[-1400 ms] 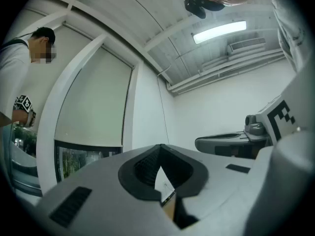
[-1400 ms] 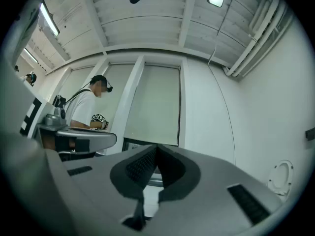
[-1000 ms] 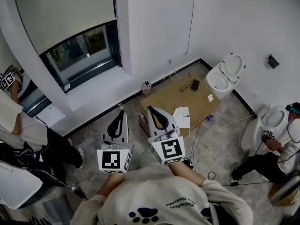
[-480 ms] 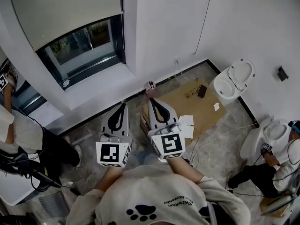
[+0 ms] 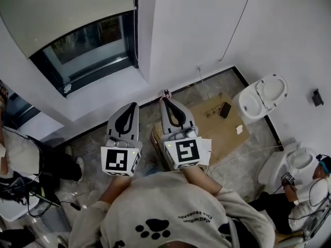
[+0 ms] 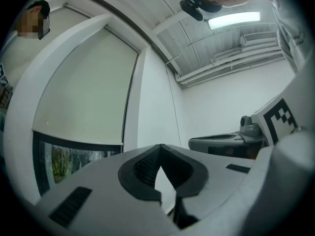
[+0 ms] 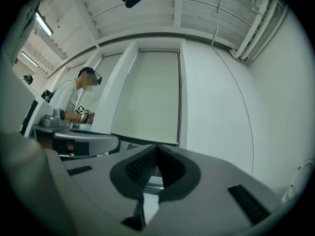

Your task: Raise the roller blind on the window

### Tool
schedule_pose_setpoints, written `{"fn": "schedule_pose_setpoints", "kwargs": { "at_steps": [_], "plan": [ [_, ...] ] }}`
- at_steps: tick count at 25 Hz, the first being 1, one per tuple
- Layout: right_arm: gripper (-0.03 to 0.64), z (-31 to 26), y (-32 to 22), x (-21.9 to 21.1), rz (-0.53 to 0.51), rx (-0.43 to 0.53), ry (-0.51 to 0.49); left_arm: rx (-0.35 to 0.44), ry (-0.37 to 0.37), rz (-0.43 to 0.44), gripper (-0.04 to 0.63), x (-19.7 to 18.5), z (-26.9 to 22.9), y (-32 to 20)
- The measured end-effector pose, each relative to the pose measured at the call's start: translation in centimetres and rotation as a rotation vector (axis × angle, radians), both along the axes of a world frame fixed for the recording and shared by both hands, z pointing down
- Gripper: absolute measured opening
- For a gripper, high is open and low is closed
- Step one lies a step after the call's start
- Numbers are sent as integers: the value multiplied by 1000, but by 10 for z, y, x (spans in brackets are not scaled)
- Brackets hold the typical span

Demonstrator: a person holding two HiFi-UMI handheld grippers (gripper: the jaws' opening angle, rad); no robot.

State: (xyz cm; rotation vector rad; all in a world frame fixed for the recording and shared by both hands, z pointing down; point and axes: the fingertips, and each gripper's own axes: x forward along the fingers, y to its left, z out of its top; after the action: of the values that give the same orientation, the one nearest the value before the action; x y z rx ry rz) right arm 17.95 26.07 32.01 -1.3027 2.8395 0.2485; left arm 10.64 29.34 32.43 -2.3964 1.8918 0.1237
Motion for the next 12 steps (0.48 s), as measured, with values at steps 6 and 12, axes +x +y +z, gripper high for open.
{"fn": "schedule_pose_setpoints", "kwargs": {
  "at_steps": [6, 12],
  "plan": [
    [9, 12, -43, -4, -28, -34, -1, -26, -4, -17, 8, -2, 6, -39],
    [9, 18, -68, -5, -45, -50, -18, -49, -6, -28, 8, -3, 12, -61]
  ]
}}
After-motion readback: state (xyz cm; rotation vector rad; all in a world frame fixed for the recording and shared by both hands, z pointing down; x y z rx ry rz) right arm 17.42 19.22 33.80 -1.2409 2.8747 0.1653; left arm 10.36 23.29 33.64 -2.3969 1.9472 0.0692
